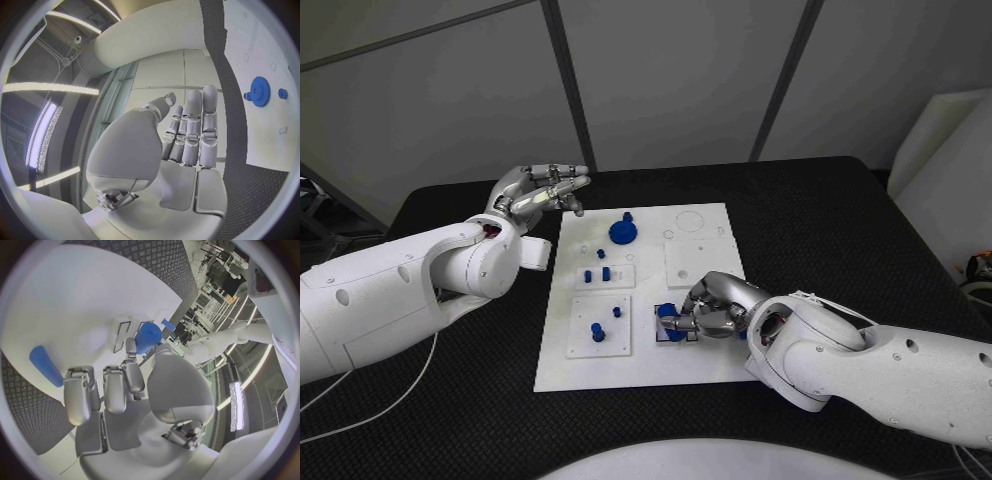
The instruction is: Assemble the parts on the task board
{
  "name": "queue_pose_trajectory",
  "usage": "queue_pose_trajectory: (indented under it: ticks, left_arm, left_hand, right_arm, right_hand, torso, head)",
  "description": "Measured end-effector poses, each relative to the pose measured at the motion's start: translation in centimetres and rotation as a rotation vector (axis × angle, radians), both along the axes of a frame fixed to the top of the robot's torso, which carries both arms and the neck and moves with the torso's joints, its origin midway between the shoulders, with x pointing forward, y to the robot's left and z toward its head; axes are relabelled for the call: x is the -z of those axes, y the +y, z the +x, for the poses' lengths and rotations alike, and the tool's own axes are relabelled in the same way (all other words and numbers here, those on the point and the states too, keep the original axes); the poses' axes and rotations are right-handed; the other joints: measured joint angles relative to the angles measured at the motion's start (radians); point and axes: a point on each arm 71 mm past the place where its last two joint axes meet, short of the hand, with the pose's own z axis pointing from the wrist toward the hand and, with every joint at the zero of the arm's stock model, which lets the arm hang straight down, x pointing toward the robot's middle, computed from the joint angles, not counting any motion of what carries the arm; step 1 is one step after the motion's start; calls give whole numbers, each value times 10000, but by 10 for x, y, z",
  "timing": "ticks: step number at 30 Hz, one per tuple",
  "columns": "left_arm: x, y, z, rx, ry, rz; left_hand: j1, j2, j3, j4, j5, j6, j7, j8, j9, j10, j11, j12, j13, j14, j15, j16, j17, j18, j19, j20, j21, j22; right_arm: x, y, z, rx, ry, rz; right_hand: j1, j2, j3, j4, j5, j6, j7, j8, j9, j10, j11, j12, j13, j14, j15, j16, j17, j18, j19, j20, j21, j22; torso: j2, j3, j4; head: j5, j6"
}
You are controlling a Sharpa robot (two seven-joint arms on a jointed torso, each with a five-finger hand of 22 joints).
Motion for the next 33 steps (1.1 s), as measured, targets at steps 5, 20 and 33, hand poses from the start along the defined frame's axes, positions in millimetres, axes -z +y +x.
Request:
queue_pose_trajectory:
  ticks: [5,20,33]
  left_arm:
    - [0,0,0,2,2,0]
    - [0,0,0,-2,5,3]
    - [1,1,0,-13,28,8]
  left_hand:
    - [0,0,0,0,0,0,0,0,0,0,0,0,0,0,0,0,0,0,0,0,0,0]
    - [0,0,0,0,0,0,0,0,0,1,0,0,1,0,0,0,2,0,0,0,0,0]
    - [0,0,0,0,0,0,0,0,0,1,-1,0,2,0,0,-1,2,0,0,0,0,0]
  right_arm:
    - [2,0,1,39,61,-77]
    - [-3,-1,-4,-159,-161,-67]
    - [-5,-4,-5,-520,-406,-297]
  right_hand:
    - [-918,-350,-131,9,-1612,-74,7,151,158,-20,-20,-126,-69,0,0,-68,0,0,-18,-18,-53,0]
    - [-1865,-757,668,3,-2044,-273,21,468,492,-35,-34,-219,37,0,1,-106,-1,0,-19,-18,-79,0]
    - [352,-190,968,-372,-1564,-297,-24,761,738,36,-106,-219,201,2,-72,-79,-1,0,15,-60,-33,-1]
  torso:
    - [1,0,-5]
    - [3,11,-16]
    - [-2,4,-17]
  head:
    - [2,8]
    - [25,5]
    - [0,-2]
